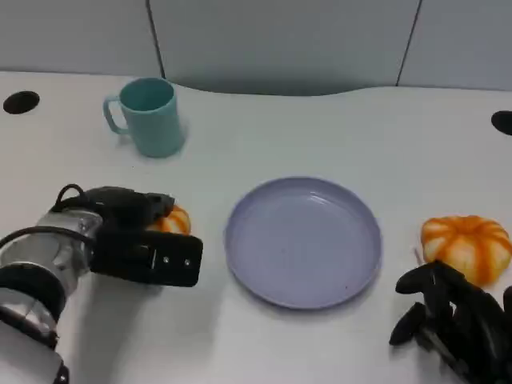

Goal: Grasp the bread from the table and place it into the plate.

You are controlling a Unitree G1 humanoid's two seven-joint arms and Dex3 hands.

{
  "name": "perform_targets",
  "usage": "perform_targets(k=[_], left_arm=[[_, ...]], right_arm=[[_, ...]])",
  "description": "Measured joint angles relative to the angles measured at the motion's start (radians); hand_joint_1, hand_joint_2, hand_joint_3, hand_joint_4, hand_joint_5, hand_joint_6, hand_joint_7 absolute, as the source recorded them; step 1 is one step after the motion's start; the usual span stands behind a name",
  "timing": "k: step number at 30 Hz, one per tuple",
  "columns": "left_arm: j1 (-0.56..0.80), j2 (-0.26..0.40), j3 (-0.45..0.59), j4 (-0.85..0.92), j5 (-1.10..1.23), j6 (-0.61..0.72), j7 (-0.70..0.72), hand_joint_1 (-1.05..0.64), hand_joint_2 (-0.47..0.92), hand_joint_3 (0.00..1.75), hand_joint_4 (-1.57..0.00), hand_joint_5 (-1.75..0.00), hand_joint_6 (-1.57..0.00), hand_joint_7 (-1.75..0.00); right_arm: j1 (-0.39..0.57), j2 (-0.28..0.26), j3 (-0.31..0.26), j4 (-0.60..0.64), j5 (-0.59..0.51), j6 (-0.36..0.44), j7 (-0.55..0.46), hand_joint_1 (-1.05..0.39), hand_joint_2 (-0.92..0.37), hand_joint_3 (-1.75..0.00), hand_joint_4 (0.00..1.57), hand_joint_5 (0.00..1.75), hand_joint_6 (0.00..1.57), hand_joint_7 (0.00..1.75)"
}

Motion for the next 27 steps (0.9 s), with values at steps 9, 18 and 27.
perform_targets(k=[9, 18, 27], left_arm=[[-0.006, -0.034, -0.007, 0.042, -0.044, 0.026, 0.178, -0.2, 0.89, 0.02, -0.69, -1.73, -0.53, -1.73], [0.01, -0.036, -0.006, 0.055, -0.093, 0.013, 0.25, -0.17, 0.92, 0.17, -0.71, -1.75, -0.51, -1.75], [0.068, -0.043, 0.141, 0.057, -0.266, -0.105, 0.368, -0.13, 0.87, 0.13, -0.74, -1.75, -0.49, -1.75]], right_arm=[[0.021, 0.012, -0.001, -0.028, 0.014, 0.02, -0.014, -0.35, -0.92, -0.61, 0.6, 1.75, 0.38, 1.74], [0.026, 0.011, -0.001, -0.038, 0.013, 0.028, -0.015, -0.37, -0.92, -0.61, 0.6, 1.75, 0.38, 1.73], [0.021, 0.01, -0.006, -0.034, 0.015, 0.029, -0.017, -0.35, -0.92, -0.62, 0.59, 1.75, 0.38, 1.72]])
